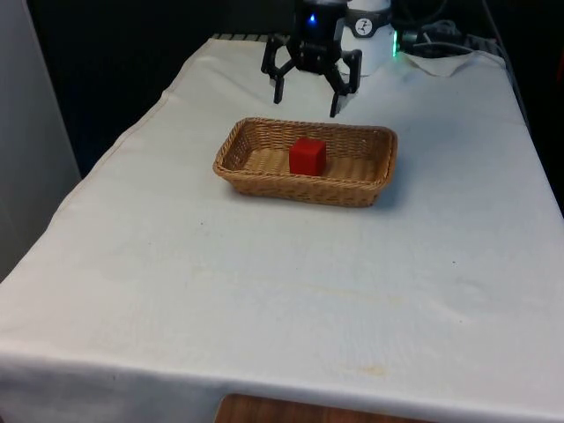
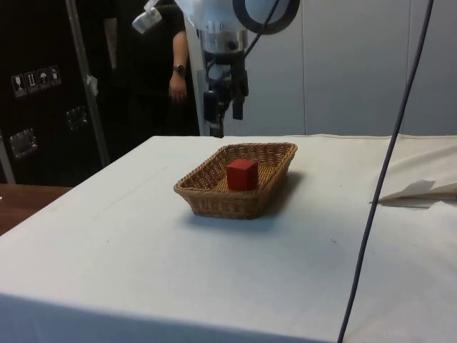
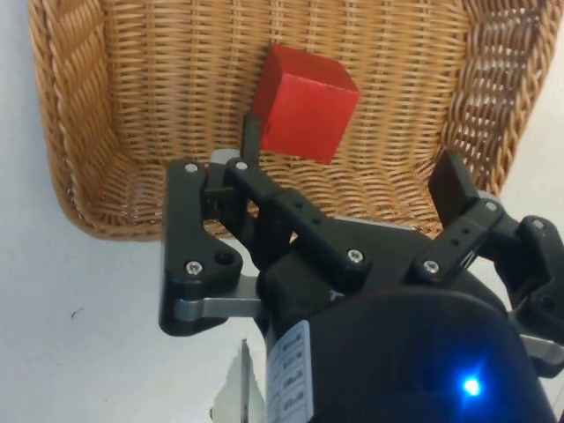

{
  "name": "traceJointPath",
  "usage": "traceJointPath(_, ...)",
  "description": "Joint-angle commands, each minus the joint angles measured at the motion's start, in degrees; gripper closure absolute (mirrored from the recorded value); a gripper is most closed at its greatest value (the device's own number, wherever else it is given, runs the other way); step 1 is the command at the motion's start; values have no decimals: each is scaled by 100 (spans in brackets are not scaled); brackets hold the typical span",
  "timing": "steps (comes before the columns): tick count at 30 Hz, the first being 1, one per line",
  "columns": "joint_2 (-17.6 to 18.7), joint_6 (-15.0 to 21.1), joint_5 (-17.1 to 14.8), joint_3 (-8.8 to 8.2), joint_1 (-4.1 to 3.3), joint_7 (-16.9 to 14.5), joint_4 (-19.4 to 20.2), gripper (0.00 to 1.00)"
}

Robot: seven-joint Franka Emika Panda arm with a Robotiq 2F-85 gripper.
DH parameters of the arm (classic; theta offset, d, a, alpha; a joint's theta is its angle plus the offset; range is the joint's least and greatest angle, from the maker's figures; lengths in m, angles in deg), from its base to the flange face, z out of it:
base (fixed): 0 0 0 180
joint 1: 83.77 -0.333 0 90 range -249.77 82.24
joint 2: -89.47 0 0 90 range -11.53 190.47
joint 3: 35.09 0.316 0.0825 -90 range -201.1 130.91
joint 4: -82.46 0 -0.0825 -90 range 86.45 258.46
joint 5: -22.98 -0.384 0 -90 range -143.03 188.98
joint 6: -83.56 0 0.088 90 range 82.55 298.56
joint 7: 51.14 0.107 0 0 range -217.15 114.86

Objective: Pick up the cube and place it into the basket.

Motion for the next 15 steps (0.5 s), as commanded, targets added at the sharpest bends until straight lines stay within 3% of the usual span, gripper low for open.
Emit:
traceJointPath(1,-17,-46,-46,11,-6,-40,-11,0)
traceJointPath(15,-390,-401,-74,23,-11,-69,-155,0)
